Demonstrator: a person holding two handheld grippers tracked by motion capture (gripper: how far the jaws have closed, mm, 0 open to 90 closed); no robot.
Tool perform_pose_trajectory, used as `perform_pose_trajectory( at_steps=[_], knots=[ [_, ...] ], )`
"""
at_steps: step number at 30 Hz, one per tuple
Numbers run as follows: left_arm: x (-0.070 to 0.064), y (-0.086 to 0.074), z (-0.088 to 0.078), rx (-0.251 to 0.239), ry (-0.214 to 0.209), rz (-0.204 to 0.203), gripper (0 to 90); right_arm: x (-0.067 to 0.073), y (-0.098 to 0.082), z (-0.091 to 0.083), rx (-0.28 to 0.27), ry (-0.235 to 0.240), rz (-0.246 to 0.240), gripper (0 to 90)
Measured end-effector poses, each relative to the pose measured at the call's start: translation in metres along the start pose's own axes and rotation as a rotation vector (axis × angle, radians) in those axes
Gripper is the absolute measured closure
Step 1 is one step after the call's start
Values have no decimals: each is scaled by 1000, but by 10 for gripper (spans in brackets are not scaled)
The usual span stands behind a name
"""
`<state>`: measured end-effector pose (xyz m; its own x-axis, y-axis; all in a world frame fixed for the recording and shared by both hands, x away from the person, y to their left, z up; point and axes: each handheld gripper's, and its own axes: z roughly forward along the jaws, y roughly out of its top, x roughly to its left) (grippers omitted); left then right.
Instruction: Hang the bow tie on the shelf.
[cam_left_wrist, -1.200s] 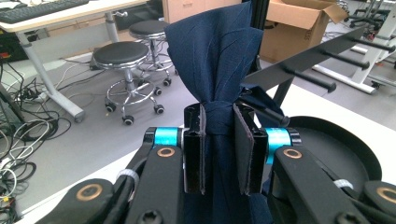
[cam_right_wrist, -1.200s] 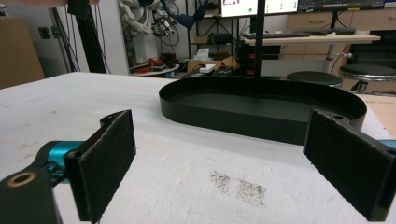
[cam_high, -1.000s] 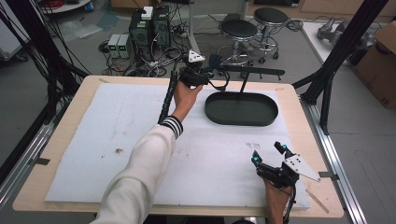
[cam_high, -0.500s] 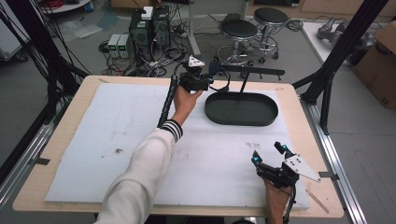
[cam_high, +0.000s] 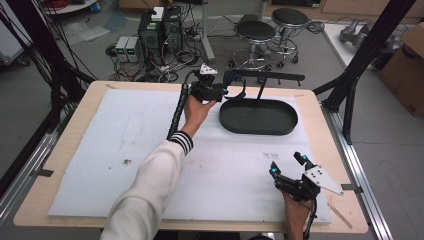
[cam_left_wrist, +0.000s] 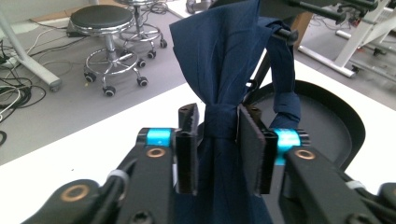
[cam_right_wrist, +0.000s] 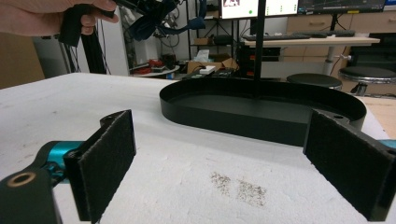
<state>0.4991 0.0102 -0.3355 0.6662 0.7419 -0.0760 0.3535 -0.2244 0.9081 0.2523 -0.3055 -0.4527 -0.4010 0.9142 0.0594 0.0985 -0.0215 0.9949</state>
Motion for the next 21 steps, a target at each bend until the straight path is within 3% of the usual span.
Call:
perform_pose_trajectory(
  at_steps=[5,8,11,15,17,21],
  knots=[
    [0,1,-3,-18,2,-16,562,-1,0,0,-1,3,14,82],
    [0,2,-9,-23,2,-11,440,-2,0,-1,-14,5,6,82],
    [3,2,-16,-40,-25,-7,274,-2,0,-1,-14,5,9,82],
    [9,0,-30,-83,-56,-14,171,-1,0,0,-4,10,13,82],
    [11,-2,-35,-95,-64,-17,162,-1,0,0,-1,10,12,82],
    [19,-11,-62,-149,-91,21,132,-1,0,0,-6,9,1,83]
  ],
)
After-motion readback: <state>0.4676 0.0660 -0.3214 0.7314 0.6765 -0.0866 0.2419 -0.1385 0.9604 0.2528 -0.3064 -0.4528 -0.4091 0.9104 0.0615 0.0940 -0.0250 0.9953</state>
